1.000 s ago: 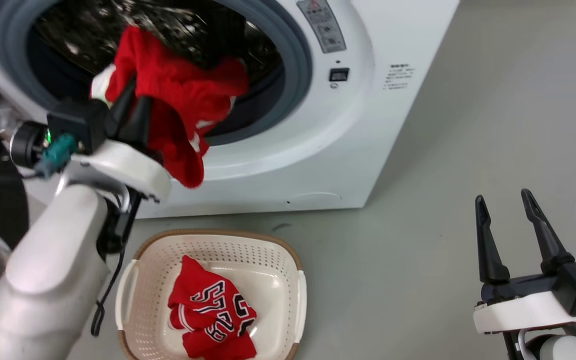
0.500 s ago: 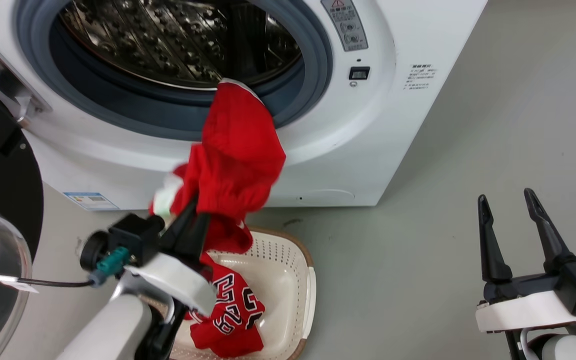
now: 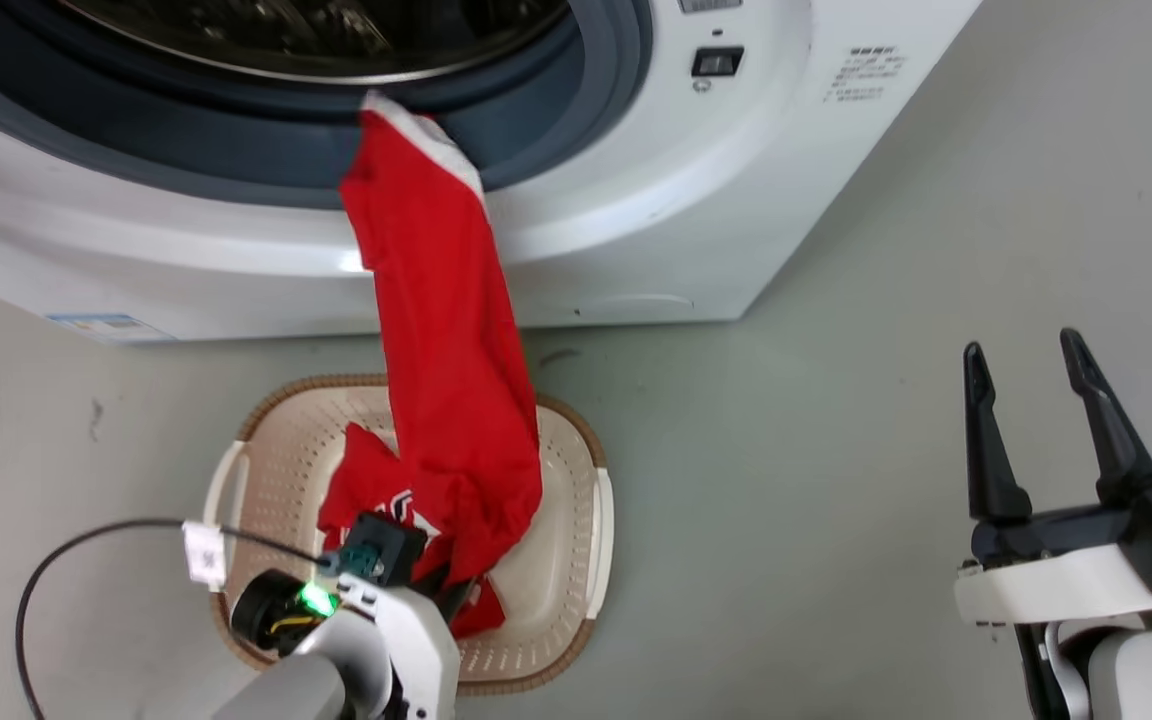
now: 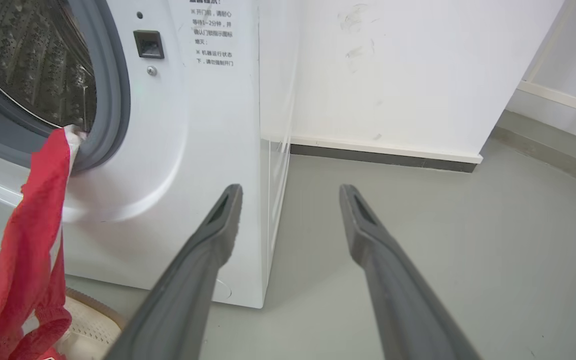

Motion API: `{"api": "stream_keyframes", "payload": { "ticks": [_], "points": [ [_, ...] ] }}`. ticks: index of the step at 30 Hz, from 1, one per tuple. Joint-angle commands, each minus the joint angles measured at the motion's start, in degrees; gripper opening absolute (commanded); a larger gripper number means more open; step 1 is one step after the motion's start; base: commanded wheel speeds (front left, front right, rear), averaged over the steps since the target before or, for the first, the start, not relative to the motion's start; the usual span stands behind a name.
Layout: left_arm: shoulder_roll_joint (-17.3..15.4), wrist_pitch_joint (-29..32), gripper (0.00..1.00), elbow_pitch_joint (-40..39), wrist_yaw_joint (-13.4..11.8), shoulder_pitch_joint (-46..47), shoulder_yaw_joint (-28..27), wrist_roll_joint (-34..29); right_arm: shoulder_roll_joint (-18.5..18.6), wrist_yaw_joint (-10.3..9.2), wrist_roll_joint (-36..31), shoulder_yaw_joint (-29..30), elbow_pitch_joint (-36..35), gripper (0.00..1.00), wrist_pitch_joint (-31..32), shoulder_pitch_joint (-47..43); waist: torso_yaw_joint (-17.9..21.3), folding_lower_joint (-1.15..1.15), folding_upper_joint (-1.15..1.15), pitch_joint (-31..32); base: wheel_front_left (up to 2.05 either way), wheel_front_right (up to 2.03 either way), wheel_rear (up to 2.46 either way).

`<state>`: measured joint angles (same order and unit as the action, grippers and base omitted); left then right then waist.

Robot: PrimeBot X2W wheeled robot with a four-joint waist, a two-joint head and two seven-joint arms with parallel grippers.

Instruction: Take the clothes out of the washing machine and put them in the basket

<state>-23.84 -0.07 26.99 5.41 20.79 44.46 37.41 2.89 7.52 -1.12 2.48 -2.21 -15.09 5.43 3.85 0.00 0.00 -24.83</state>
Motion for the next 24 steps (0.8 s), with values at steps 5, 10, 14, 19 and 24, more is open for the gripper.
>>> {"api": "stream_keyframes", "payload": {
  "ticks": [5,10,14,19,24],
  "points": [
    [1.6,1.9,0.0,7.0,1.4,5.2,2.3,0.0,0.0,-0.06,0.4,-0.1,-0.8,1.0,-0.1,2.5,2.4,0.0,0.0,-6.0,0.0,0.0,0.0],
    [2.0,3.7,0.0,13.1,1.8,8.0,4.2,0.2,0.0,-0.06,0.9,-0.4,-1.0,1.0,-0.1,3.4,3.9,0.0,0.0,-9.1,0.0,0.0,0.0],
    [2.2,2.3,0.0,18.4,1.9,11.9,5.3,-0.3,0.0,-0.06,1.5,-0.5,-1.6,1.0,-0.1,4.4,5.2,0.0,0.0,-12.3,0.0,0.0,0.0],
    [3.2,-2.0,0.0,25.1,2.0,17.1,5.4,-0.9,0.0,-0.06,2.3,-0.6,-2.5,1.0,-0.1,5.1,6.6,0.0,0.0,-16.0,0.0,0.0,0.0],
    [4.3,-4.7,0.0,32.5,2.0,21.5,5.1,-0.9,0.0,-0.06,2.9,-0.9,-3.0,1.0,-0.1,5.7,7.6,0.0,0.0,-19.0,0.0,0.0,0.0]
  ]
}}
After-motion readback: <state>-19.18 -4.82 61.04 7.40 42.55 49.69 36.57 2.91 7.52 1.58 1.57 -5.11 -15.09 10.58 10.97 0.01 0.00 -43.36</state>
